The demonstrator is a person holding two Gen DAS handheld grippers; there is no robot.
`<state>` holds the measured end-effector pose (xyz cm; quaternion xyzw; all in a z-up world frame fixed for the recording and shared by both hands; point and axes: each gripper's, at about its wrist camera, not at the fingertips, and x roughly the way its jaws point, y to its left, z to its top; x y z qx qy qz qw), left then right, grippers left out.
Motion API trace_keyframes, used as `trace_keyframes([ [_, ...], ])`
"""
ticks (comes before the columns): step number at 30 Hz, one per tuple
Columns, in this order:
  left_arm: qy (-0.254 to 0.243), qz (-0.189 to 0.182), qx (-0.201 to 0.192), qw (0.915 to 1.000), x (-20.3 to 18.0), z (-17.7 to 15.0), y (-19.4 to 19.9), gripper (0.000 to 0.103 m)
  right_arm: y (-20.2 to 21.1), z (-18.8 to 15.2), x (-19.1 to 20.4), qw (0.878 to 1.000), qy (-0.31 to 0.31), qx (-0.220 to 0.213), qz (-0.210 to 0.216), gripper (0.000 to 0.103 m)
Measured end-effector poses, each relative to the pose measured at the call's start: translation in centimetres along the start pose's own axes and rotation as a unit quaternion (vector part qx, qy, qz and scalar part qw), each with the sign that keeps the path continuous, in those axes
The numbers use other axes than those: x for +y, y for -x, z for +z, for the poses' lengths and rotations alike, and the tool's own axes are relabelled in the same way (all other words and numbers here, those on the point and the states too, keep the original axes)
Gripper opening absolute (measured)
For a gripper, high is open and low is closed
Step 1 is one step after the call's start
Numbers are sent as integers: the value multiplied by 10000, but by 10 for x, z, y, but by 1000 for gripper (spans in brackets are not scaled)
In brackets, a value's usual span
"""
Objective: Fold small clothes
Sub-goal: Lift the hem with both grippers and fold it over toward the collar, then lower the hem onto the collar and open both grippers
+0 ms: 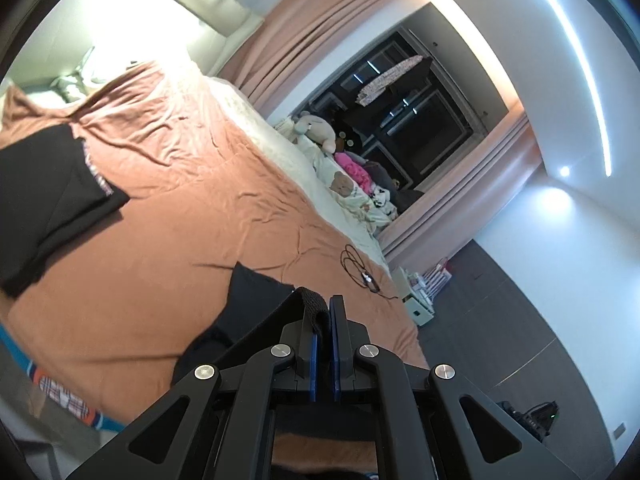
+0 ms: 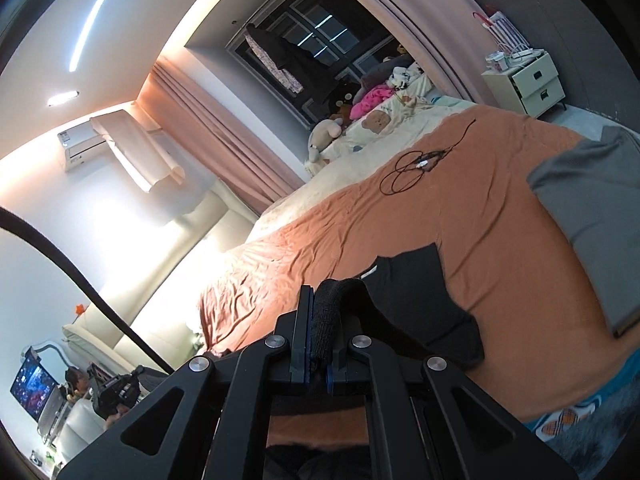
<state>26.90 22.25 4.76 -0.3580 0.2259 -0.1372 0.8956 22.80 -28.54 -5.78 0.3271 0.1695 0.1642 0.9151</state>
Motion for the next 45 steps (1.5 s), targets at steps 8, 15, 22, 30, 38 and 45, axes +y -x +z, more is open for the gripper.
trace_keyframes([
  [8,-105,264,152,9995,3,27,-62,5,-44,20,-2,9997,103,106,-207,1],
  [15,-116,658,469,9967,17,35,-125,5,-87,31,-4,9977,160,372,-546,1],
  [22,-118,1061,793,9911,39,35,-185,5,-143,46,-15,9939,48,682,-864,2],
  [30,-83,1426,1067,9840,64,40,-247,5,-203,72,-19,9879,-30,994,-1190,1],
  [38,-172,1877,1427,9716,90,34,-311,5,-263,81,-33,9790,-136,1283,-1580,2],
  [45,-173,2251,1696,9593,120,24,-356,5,-308,85,-43,9707,-96,1580,-1810,1],
])
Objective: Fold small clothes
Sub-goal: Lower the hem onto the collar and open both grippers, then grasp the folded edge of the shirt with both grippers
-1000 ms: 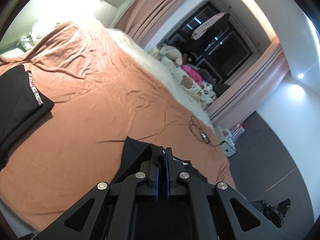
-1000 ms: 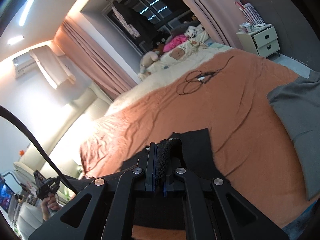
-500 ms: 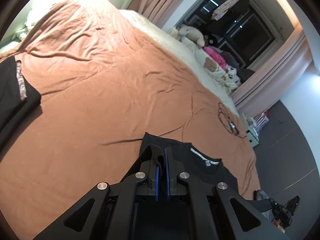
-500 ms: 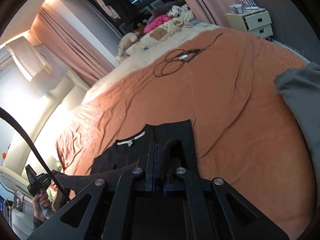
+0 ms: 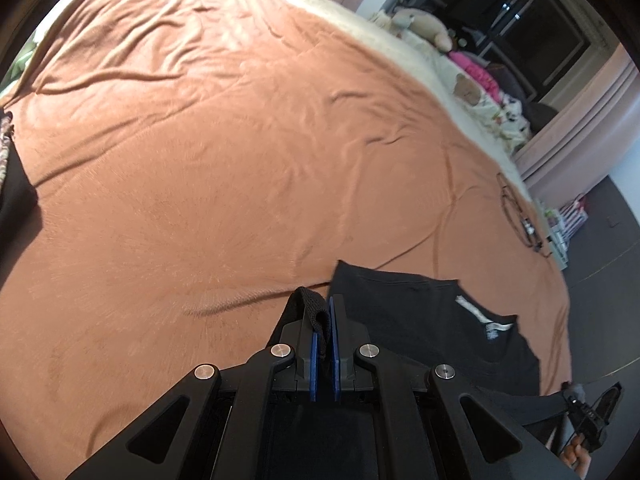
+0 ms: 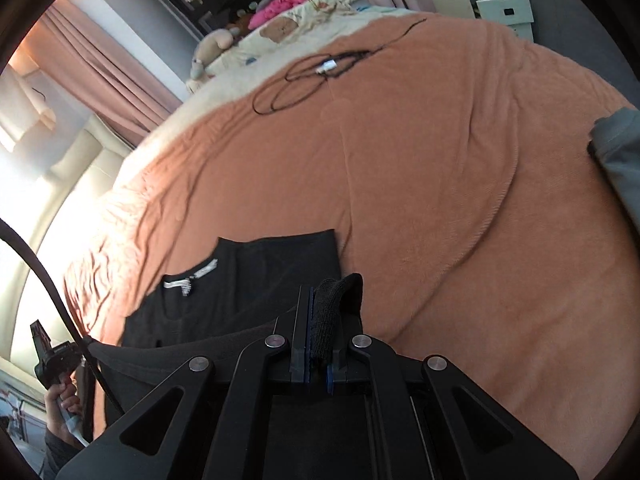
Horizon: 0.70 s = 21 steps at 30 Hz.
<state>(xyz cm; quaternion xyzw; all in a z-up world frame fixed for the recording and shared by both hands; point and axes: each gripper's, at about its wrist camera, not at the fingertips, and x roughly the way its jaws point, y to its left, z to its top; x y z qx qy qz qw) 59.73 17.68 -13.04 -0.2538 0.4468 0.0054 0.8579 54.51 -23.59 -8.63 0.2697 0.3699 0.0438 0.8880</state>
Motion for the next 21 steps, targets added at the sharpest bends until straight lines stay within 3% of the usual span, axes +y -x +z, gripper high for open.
trace_keyframes([
  [11,-47,455,627,9970,10,-2,-59,7,-34,14,-2,9982,-14,484,-344,2],
  [14,-188,461,728,9961,8,-1,-56,17,-30,20,3,9975,153,555,-415,5],
  [15,-246,456,700,9962,7,-1,-51,31,-26,21,5,9972,213,545,-456,9],
  [16,-304,457,643,9964,6,-1,-46,47,-25,23,7,9970,255,530,-509,28],
  [17,-375,456,556,9967,6,-1,-40,53,-17,24,10,9969,339,437,-556,57],
  [18,-464,449,482,9967,5,-1,-34,60,-13,23,10,9971,380,363,-552,67],
  [19,-540,445,453,9965,4,-1,-31,61,-6,22,12,9972,448,252,-540,73],
  [21,-763,465,503,9947,0,-3,-24,62,9,23,19,9967,613,192,-501,73],
])
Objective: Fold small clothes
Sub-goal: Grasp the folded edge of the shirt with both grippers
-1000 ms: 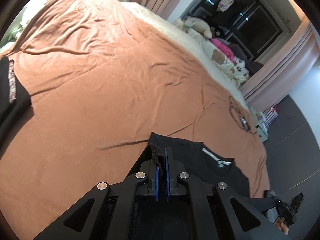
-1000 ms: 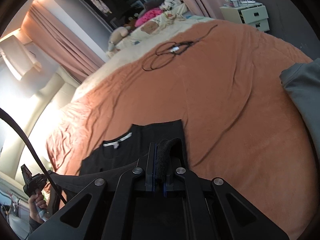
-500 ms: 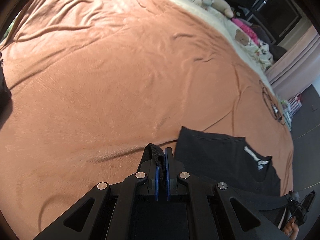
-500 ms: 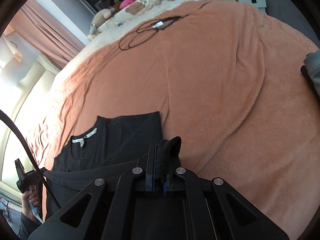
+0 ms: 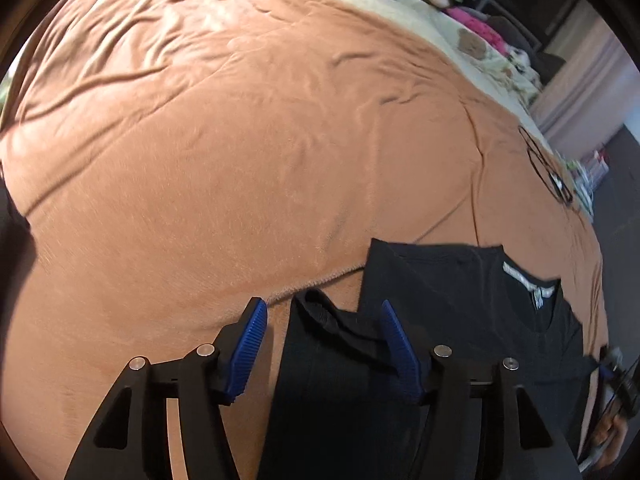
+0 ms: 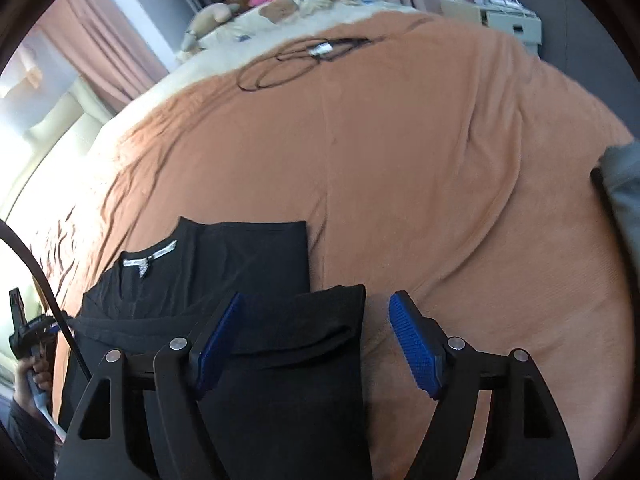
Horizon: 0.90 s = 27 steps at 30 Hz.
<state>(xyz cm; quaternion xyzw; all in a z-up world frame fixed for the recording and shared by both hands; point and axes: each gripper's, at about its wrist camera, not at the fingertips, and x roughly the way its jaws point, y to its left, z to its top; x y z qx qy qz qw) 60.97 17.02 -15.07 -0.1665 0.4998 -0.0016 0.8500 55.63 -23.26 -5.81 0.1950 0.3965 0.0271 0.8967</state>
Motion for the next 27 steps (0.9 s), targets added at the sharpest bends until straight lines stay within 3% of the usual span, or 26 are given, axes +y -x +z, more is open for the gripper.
trace_keyframes([
  [5,-563,175,216,9980,-7,-7,4,62,22,-7,6,9982,509,35,-301,73],
  [11,-1142,366,394,9920,-8,-19,4,62,30,-22,14,9955,889,132,-295,73],
  [20,-1252,619,760,9873,-4,-21,-25,61,2,-27,15,9859,1348,638,-754,73],
  [27,-1357,635,633,9867,-15,-3,-42,57,-25,-19,18,9811,1455,750,-1036,70],
])
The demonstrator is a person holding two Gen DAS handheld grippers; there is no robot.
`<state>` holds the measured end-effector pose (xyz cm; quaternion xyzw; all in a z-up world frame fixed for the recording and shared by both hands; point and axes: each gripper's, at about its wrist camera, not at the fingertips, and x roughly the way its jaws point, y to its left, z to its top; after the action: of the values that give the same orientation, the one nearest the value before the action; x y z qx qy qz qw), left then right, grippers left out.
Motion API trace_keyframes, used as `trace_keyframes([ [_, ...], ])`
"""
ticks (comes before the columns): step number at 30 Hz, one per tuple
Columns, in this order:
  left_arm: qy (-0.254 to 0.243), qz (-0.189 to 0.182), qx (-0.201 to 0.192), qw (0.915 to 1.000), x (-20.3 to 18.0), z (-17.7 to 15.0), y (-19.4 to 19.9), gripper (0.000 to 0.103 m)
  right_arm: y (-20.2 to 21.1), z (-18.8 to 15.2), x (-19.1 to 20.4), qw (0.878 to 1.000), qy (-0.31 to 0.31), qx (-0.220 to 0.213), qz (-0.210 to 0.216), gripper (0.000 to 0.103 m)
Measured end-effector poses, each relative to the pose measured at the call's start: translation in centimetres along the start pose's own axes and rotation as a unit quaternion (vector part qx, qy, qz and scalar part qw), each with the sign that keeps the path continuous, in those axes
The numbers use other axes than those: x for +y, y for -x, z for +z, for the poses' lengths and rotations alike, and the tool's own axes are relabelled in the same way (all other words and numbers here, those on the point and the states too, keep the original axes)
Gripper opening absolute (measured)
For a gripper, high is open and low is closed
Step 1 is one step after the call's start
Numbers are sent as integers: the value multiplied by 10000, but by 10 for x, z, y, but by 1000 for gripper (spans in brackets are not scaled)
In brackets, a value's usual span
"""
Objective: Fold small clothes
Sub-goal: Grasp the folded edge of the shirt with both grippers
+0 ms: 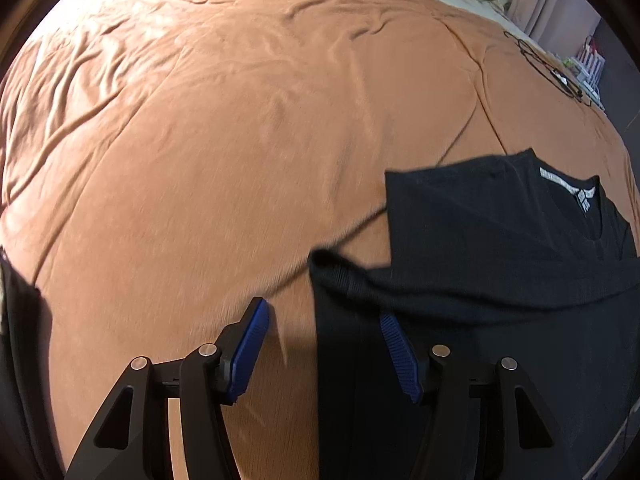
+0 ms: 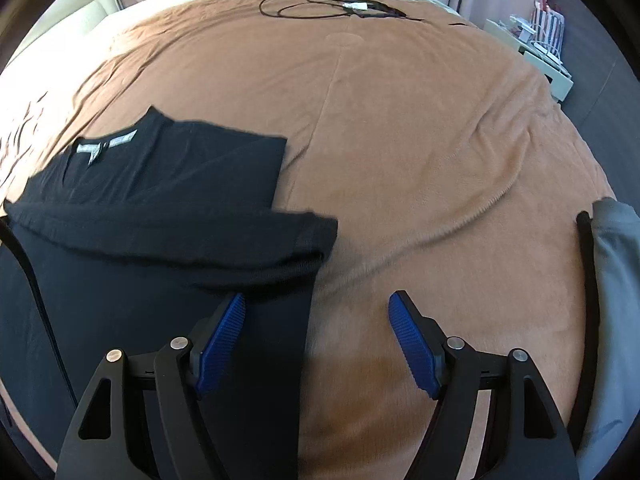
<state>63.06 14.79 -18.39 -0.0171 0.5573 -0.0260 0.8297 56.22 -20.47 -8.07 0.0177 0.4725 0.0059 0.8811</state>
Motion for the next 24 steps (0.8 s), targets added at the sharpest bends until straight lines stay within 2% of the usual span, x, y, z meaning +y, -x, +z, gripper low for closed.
trace_keyframes([
  [6,27,-119,-88,9999,-2,24,-14,42,-18,21,-9,9987,-317,-207,355,49],
  [10,102,-328,-140,9993,0,33,-19,31,-29,27,-15,9966,-471,-273,626,34],
  [14,254,-549,-156,9980,6,35,-19,26,-34,26,-21,9952,-521,-338,751,18],
  [18,487,-838,-167,9951,17,32,-16,20,-34,20,-32,9932,-673,-380,869,13],
  [19,516,-879,-184,9946,18,31,-17,17,-33,20,-34,9925,-724,-395,902,9],
  [20,536,-897,-198,9943,18,31,-17,15,-32,20,-36,9920,-764,-403,923,5],
  [21,567,-885,-235,9942,18,31,-16,7,-32,18,-40,9910,-831,-420,964,4],
  [22,585,-833,-272,9944,18,30,-14,3,-30,19,-40,9905,-865,-445,977,1],
  [24,641,-808,-364,9940,18,31,-7,3,-24,17,-44,9893,-939,-535,982,0],
])
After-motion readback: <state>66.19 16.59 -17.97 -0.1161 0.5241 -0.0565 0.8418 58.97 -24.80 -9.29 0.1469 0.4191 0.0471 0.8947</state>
